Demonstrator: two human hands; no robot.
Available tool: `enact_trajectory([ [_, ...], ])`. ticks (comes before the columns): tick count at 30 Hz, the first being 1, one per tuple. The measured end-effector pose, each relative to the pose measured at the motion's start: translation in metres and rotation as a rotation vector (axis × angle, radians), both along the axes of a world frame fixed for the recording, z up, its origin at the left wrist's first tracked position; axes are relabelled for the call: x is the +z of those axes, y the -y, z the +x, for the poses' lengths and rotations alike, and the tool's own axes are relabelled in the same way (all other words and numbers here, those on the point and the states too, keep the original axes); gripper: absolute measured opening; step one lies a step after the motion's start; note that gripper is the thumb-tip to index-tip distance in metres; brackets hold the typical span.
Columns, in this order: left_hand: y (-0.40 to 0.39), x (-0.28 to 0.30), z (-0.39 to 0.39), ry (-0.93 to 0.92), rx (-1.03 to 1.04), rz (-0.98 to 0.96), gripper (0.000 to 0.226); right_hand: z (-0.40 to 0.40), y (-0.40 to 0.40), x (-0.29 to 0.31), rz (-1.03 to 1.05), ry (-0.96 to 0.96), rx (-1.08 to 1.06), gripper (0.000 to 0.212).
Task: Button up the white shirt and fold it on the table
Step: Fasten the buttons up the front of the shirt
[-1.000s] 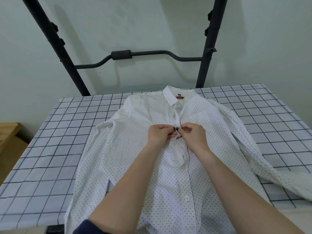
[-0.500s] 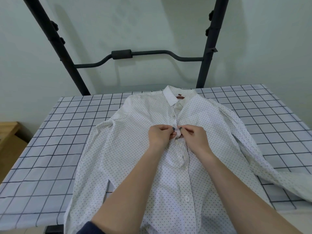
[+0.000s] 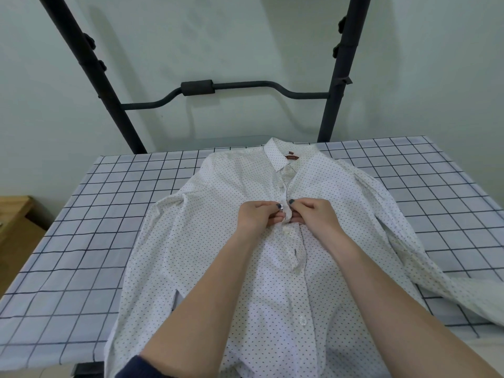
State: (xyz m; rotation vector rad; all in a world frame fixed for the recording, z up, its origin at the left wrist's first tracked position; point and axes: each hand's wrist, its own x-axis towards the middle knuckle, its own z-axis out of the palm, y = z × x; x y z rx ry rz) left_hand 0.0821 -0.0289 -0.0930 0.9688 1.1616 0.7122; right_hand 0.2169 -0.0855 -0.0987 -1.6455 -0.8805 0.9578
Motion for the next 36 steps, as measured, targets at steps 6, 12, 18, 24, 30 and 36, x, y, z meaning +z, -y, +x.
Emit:
enact_trajectory([
  [6, 0.003, -0.004, 0.002, -0.036, -0.001, 0.063, 0.009, -0.001, -0.004, -0.006, -0.039, 0.141, 0.016, 0.004],
  [12, 0.006, -0.007, 0.004, -0.105, -0.011, 0.150, 0.012, -0.007, -0.004, -0.007, -0.031, 0.285, 0.013, 0.003],
  [18, 0.007, -0.011, 0.006, -0.238, 0.014, 0.245, 0.013, -0.010, -0.007, -0.003, -0.112, 0.420, 0.073, 0.006],
  [24, 0.010, -0.017, 0.012, -0.424, 0.008, 0.410, 0.011, -0.007, -0.008, -0.009, -0.097, 0.271, 0.043, 0.005],
  [30, 0.011, -0.020, 0.012, -0.495, -0.058, 0.579, 0.012, 0.003, -0.008, 0.002, -0.118, -0.025, 0.104, 0.007],
  [36, 0.019, -0.019, 0.017, -0.672, -0.140, 0.856, 0.021, 0.000, -0.019, 0.014, 0.115, 0.567, -0.053, 0.008],
])
